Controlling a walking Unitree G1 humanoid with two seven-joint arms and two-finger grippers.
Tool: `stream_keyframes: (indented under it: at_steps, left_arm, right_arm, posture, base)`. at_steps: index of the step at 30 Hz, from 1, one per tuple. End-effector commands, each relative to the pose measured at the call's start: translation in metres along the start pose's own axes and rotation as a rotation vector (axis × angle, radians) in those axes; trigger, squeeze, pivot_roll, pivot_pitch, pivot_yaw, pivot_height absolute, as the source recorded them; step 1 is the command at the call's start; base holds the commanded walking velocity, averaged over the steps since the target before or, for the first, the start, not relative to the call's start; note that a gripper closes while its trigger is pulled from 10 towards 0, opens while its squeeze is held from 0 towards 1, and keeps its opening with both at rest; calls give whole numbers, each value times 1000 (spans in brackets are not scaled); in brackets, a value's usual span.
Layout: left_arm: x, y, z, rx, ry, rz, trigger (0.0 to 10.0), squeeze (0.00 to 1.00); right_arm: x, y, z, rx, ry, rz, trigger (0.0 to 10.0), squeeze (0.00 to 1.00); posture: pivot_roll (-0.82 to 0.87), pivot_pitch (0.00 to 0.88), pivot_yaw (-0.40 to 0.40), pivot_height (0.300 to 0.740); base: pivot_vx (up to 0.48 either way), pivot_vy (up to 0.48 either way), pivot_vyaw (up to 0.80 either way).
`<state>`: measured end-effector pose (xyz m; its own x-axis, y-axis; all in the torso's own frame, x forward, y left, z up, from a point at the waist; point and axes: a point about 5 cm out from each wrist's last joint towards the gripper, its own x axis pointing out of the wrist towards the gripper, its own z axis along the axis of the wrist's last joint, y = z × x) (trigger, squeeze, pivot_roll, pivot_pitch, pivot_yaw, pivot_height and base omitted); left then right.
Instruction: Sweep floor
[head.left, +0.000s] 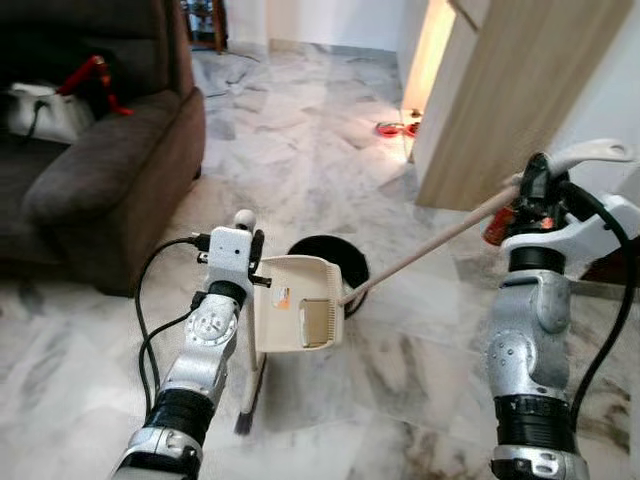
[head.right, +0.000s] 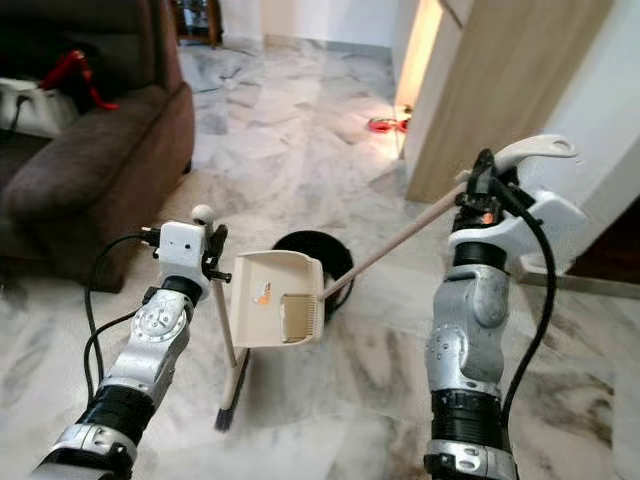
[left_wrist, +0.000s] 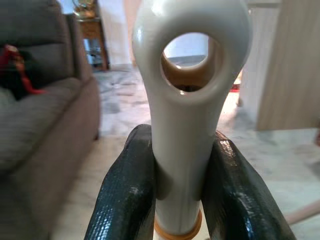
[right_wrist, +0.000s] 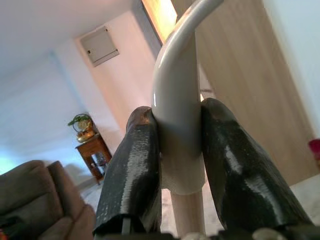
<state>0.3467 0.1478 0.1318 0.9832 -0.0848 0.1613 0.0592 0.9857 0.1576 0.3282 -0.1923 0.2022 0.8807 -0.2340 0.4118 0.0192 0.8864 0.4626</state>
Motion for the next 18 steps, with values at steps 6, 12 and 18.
stream_keyframes:
  at_steps: [6,12,18]
  left_arm:
    - [4,-6,13,1,-58,-7,10000,0]
    - [5,-4,13,7,-56,7,10000,0]
    - [5,-4,13,6,-55,9,10000,0]
  right_arm:
    - [6,0,21,28,-84,3,10000,0]
    - [5,1,20,32,-76,7,10000,0]
    - [6,1,20,35,-70,12,10000,0]
  posture:
    - [99,54,-59,740]
    - [100,53,-59,740]
    - [98,52,-60,740]
  base:
    - [57,0,0]
    - [451,0,0]
    - [480,0,0]
